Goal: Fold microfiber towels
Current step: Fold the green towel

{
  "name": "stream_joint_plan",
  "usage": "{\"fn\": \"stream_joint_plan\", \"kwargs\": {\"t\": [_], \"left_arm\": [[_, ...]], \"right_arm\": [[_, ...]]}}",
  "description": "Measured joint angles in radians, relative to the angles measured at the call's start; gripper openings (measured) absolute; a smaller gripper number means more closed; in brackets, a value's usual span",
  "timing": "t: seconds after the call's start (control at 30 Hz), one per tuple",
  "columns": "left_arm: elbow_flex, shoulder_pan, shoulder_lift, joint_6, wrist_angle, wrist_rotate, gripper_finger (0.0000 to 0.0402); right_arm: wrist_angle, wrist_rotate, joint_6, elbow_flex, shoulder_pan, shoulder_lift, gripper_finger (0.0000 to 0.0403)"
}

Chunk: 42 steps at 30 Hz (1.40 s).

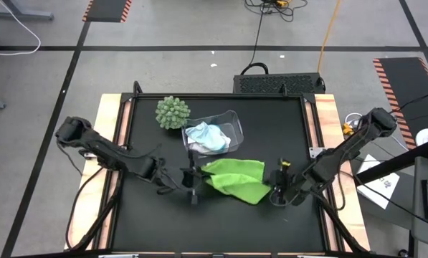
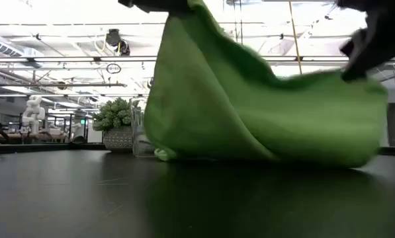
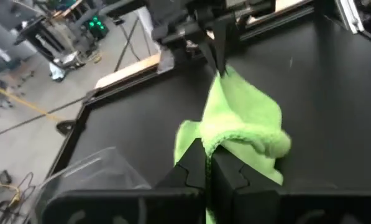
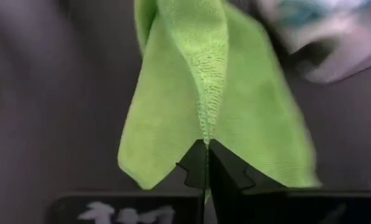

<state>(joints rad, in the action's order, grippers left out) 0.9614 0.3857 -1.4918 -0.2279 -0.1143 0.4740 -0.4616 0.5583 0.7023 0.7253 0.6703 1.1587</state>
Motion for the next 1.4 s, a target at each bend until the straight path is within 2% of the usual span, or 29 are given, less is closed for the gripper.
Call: {"fn": "stream_joint_plan", "kwargs": {"t": [0.23,0.6,0.93,1.13,1.4], "left_arm": [[-0.002,-0.019,0.128,0.055,0.177,-0.001,0.0004],[0.005,-0.100,0.194,0.024,0.235,0.001,0.0002],[0.177,-0.180,0.254,-0.034,0.384,-0.033,0.0004],[0.291,-0.212,0.259,-0.037,0.504,-0.066,0.0005],[0.276,-0.167,0.235,0.054,0.568,-0.168,0.0003]], "right_arm": [[-0.259,0.071,-0.090,0.189,-0.064,-0.091,0.0001],[-0.501,0.096,-0.281,0.513,-0.204,-0.104,0.0000],[-0.603,0.096,-0.409,0.778,-0.270,-0.100,0.0000],[-0.654,0.094,-0.406,0.839,-0.278,-0.098,0.0000],[-0.724,0.063,-0.317,0.825,-0.237,-0.021,0.0000]]}}
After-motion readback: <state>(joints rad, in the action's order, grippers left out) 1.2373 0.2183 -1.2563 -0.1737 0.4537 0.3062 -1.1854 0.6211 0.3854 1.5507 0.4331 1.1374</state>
